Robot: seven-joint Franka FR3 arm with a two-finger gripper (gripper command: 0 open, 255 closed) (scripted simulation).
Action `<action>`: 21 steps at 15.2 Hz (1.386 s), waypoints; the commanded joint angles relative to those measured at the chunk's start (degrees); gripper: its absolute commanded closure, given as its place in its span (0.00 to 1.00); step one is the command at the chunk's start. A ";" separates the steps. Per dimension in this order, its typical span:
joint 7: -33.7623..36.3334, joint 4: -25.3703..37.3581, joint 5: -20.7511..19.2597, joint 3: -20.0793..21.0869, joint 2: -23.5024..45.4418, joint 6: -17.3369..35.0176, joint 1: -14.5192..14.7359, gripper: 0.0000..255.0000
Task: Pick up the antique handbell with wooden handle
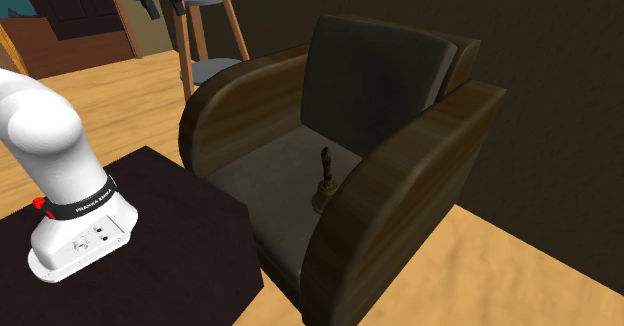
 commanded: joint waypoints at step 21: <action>-12.13 -0.23 -4.60 -18.65 28.88 26.96 -7.71 0.00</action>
